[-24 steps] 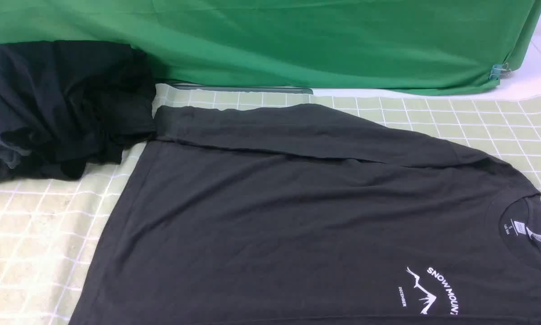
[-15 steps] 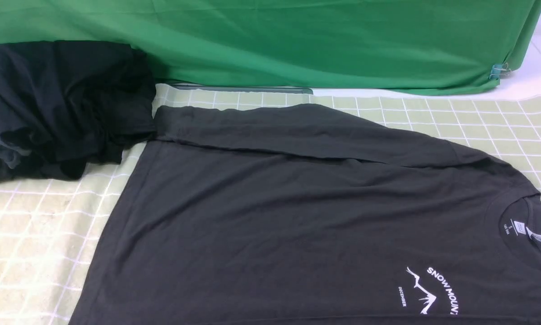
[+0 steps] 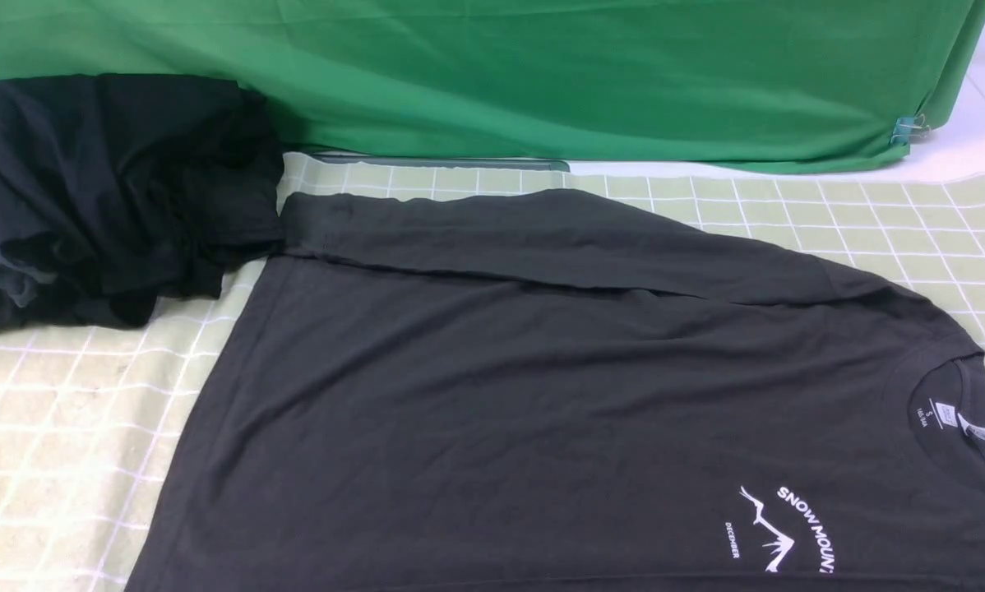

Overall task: Fold a long-sleeved shirt over a green coffee tablecloth.
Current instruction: 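Grasp the left edge of the dark T-shirt lying flat on the table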

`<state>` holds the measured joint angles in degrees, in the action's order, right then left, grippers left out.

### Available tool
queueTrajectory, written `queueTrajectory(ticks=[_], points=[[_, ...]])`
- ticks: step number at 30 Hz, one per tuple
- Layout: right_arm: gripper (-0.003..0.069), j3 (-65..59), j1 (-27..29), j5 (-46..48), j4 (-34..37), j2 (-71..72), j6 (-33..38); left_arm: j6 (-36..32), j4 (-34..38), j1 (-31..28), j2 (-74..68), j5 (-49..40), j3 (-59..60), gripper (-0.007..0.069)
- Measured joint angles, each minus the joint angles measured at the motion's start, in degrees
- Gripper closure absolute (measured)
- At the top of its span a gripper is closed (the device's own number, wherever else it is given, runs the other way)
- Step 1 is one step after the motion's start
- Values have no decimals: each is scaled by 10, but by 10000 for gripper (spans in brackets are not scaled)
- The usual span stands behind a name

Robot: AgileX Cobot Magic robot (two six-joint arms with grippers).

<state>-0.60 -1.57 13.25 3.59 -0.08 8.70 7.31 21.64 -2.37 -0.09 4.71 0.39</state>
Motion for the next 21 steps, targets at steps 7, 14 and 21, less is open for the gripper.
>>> queueTrajectory(ticks=[7,14,21], points=[[416,0,0,-1,0,0,0,128,9,0,0,174,0,607],[416,0,0,-110,89,0,-156,231,-69,0,-48,63,-146,607],[416,0,0,-230,119,0,-337,101,-111,0,-328,-411,-414,607]])
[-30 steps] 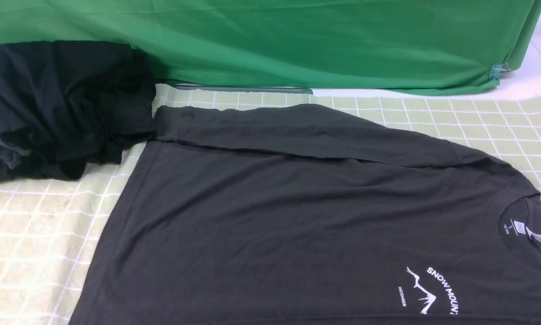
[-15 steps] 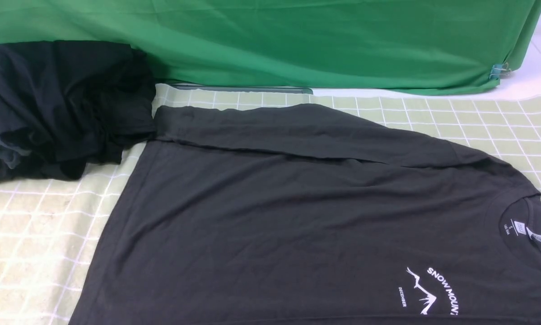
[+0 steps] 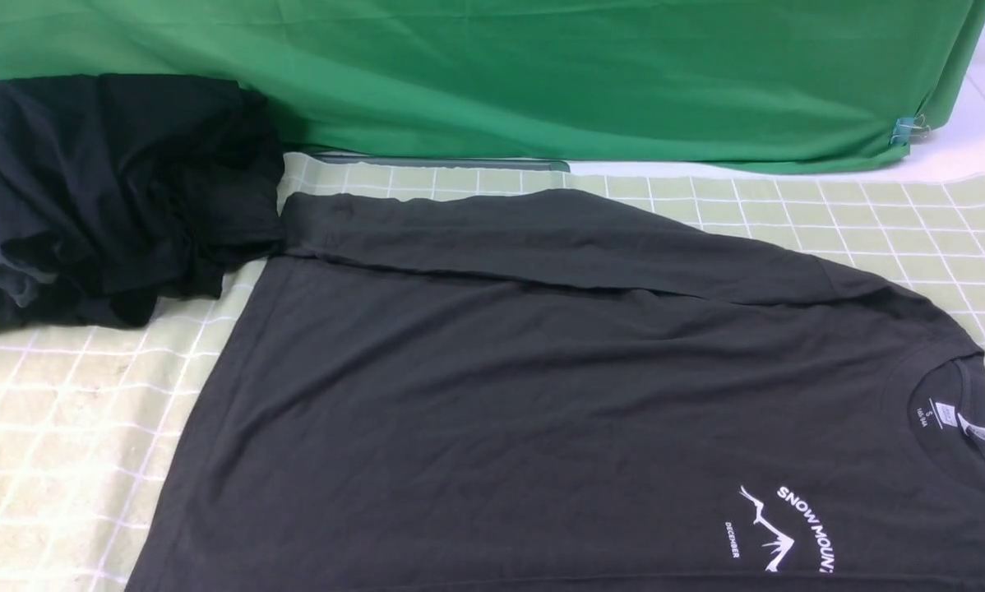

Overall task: Fold a long-sleeved shirt over a green coffee tablecloth.
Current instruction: 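Grasp the left edge of the dark T-shirt lying flat on the table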

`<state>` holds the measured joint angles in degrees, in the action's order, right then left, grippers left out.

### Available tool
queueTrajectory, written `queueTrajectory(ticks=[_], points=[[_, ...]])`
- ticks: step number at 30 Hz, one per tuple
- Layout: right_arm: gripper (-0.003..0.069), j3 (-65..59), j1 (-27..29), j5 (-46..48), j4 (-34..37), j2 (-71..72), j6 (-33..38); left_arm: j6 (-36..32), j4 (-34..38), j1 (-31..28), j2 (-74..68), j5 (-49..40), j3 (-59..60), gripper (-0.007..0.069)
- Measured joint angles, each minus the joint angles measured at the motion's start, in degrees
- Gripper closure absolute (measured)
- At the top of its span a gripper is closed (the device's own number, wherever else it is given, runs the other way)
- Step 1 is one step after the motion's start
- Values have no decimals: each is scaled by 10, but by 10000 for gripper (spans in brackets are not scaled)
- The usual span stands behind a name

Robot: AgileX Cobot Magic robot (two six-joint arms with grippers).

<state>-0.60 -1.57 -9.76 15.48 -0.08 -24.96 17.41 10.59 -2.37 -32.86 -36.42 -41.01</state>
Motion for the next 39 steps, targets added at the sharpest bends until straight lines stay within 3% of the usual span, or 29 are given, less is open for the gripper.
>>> queueTrajectory(ticks=[3,6,9,10,11,13,18,21,24,32,35,39], points=[[416,0,0,-11,1,0,-22,-97,29,0,-125,-119,-38,607],[420,0,-1,-12,1,0,-45,-154,45,1,-226,-164,-37,609],[479,24,-8,65,1,0,-37,-170,43,17,-300,-173,-23,624],[526,48,-19,114,1,-5,-6,-171,36,36,-319,-172,-11,628],[585,84,-33,173,1,-19,41,-162,24,63,-339,-166,1,631],[635,155,-63,276,1,-69,115,-126,-12,122,-360,-158,20,631],[651,275,-117,431,-5,-211,220,-21,-106,213,-386,-146,43,631],[651,335,-141,498,-5,-306,263,3,-141,233,-391,-116,52,620],[652,351,-153,509,-5,-354,272,5,-159,234,-391,-94,54,574],[652,353,-161,494,0,-386,277,19,-162,234,-404,-68,67,260],[652,353,-161,489,1,-386,277,25,-158,234,-428,-62,79,212],[651,353,-161,486,1,-386,277,29,-141,234,-463,-55,83,210]])
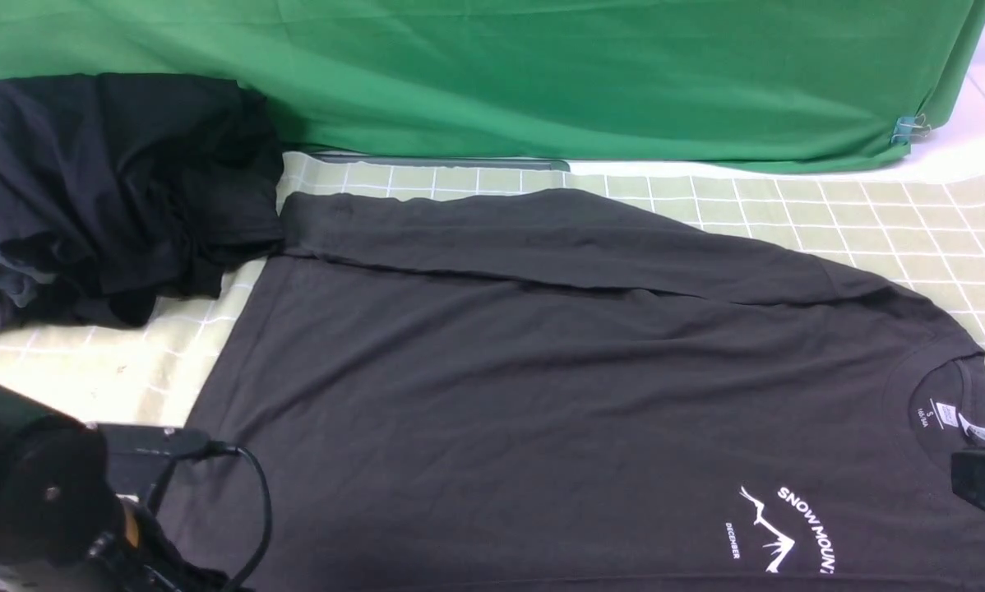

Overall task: Fold a long-sleeved shirt over a green coffee tablecloth.
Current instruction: 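Grasp the left edge of the dark T-shirt lying flat on the table, then fold the left side of the black T-shirt inward over its body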

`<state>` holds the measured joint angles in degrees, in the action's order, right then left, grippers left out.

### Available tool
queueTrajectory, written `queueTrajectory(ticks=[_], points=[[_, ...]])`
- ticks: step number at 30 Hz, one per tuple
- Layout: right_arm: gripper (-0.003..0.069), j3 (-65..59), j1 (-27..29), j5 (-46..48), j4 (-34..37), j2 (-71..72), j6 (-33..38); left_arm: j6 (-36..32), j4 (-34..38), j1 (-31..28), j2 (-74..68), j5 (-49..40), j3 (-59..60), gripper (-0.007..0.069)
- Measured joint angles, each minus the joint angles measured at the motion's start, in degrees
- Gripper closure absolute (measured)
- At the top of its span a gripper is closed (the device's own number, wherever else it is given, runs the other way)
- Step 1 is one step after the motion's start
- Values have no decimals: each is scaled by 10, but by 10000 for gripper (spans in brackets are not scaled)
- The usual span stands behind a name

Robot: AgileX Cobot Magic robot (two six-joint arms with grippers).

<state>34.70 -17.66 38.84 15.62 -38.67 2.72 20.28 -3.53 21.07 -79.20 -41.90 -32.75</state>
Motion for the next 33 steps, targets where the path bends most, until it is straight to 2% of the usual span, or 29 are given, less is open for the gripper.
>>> queueTrajectory(ticks=[4,9,11,16,23,29,33], points=[[650,0,0,-1,0,0,0,1,14,0,-18,9,1,272],[648,0,0,0,0,0,3,-10,32,0,-15,9,0,545],[648,0,0,0,0,0,5,-16,28,0,-9,1,-1,589],[648,0,0,0,0,0,11,-31,26,0,24,-53,-30,610],[648,0,0,-4,0,0,11,-44,26,0,50,-104,-147,610],[648,0,0,-4,14,0,11,-45,-23,-4,-11,-123,-343,610],[648,6,0,17,29,0,13,-52,-29,-39,-94,-142,-456,610]])
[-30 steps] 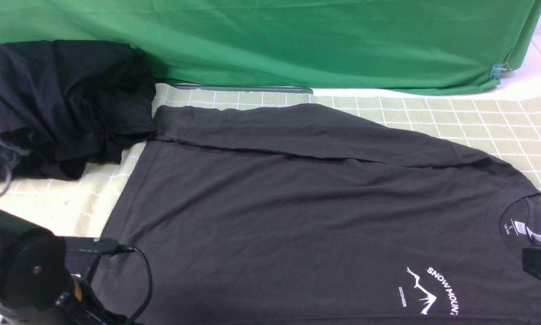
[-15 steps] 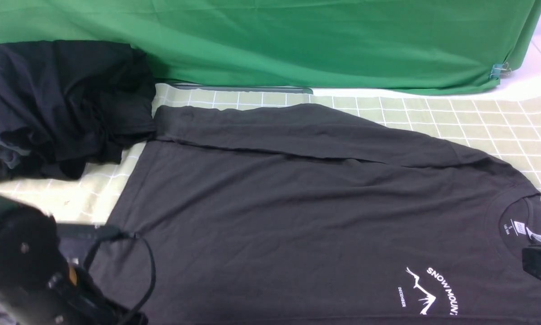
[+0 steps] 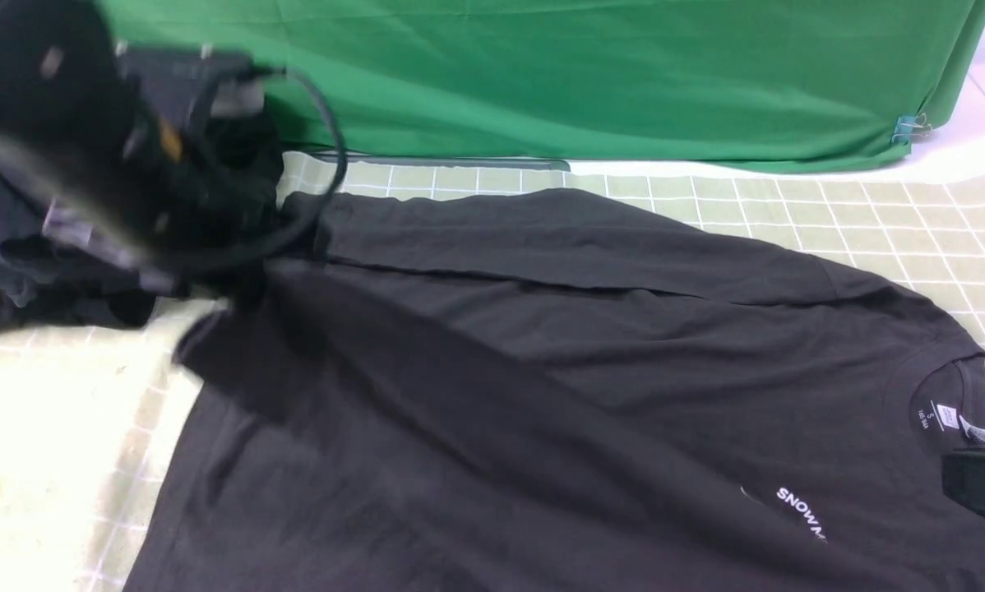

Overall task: Fold a long-sleeved shirt over a green coffee tablecloth.
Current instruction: 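Fold the left side of the black T-shirt inward over its body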

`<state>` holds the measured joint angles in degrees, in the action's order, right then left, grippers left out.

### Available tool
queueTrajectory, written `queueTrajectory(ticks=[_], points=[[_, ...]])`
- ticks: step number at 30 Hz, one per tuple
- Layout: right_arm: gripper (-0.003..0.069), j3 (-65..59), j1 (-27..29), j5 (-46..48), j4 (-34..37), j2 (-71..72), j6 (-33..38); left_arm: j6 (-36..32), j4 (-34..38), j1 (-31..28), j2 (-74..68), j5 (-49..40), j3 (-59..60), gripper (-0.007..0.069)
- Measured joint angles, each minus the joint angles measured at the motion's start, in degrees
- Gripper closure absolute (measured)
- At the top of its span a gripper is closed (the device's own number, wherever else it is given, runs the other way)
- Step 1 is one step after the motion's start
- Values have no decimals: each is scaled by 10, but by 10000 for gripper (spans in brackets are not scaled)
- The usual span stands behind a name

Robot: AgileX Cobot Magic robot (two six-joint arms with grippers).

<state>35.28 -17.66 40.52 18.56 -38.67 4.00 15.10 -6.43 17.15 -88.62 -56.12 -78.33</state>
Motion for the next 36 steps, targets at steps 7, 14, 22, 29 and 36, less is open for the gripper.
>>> queueTrajectory(ticks=[7,14,22,29,36], points=[[644,33,0,120,10,-17,19,-50,13,-63,-164,-1,-122,610],[568,44,-28,176,35,-99,80,-61,23,-65,-233,-11,-139,610],[393,45,-176,55,9,-257,69,-62,19,-65,-239,3,-139,610],[237,45,-240,-70,-43,-400,48,-63,12,-65,-245,4,-139,610],[260,45,-245,-167,-51,-507,47,-64,13,-65,-245,4,-139,610]])
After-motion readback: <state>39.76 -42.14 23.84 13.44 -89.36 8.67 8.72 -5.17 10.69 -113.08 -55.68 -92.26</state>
